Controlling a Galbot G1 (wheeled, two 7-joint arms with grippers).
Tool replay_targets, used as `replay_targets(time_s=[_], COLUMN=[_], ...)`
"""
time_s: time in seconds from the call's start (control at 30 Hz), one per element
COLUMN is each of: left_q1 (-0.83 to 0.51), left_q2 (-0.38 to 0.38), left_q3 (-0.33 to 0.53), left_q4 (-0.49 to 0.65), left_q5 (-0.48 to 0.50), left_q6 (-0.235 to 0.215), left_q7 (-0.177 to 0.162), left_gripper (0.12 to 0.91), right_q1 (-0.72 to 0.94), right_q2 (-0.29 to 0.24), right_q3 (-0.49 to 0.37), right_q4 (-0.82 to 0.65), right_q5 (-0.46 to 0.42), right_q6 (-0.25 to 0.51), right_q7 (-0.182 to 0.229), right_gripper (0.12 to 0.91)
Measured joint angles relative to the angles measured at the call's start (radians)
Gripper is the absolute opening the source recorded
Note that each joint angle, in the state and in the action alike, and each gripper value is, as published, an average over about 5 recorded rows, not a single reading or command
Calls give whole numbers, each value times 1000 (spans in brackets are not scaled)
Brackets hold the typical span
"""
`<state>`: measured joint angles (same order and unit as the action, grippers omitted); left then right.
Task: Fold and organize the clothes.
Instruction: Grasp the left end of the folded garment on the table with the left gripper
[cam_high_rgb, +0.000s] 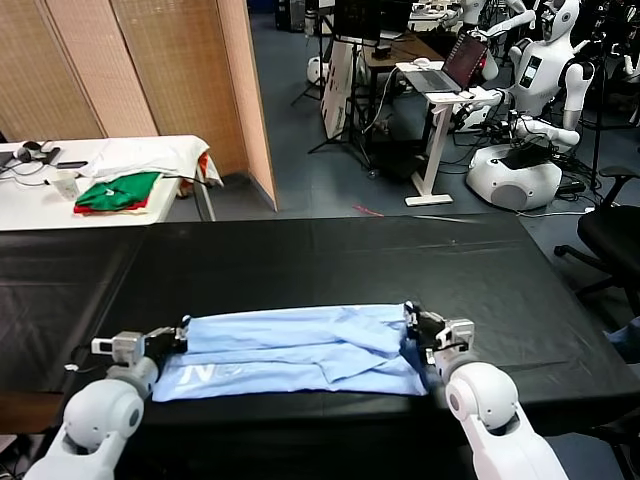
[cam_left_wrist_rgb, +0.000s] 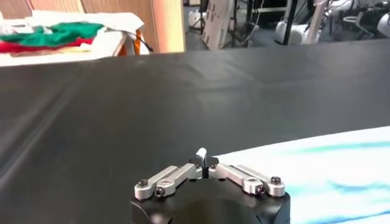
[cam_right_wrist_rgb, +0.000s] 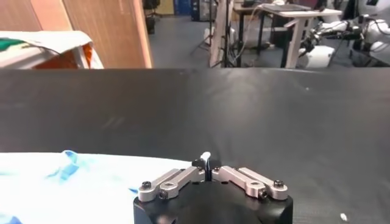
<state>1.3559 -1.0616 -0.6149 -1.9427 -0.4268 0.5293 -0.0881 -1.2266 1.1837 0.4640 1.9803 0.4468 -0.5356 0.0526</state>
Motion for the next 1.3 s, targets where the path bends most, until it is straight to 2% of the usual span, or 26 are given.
replay_targets(time_s=[0.13, 0.23, 0.6, 1.2, 1.3], left_q1=[26, 52, 141, 185, 186], left_q2=[-18, -38, -155, -235, -245], left_q3=[-22, -46, -144, -168, -172], left_q4=[-22, -47, -64, -45, -40], left_q5=[1, -11, -164, -200, -201], left_q6=[-10, -13, -38, -85, -89], left_q7=[-3, -4, 0, 19, 22], left_gripper=[823, 895, 907, 905, 856], right_q1=[-37, -67, -126, -131, -131], right_q2=[-18, -28, -36, -38, -36], right_q3=[24, 37, 43, 42, 43], right_q4=[46, 80, 135, 139, 139], right_q5=[15, 25, 28, 32, 32], right_q6=[0, 1, 7, 10, 12], right_q7=[-2, -5, -15, -25, -28], right_gripper=[902, 906, 907, 907, 907])
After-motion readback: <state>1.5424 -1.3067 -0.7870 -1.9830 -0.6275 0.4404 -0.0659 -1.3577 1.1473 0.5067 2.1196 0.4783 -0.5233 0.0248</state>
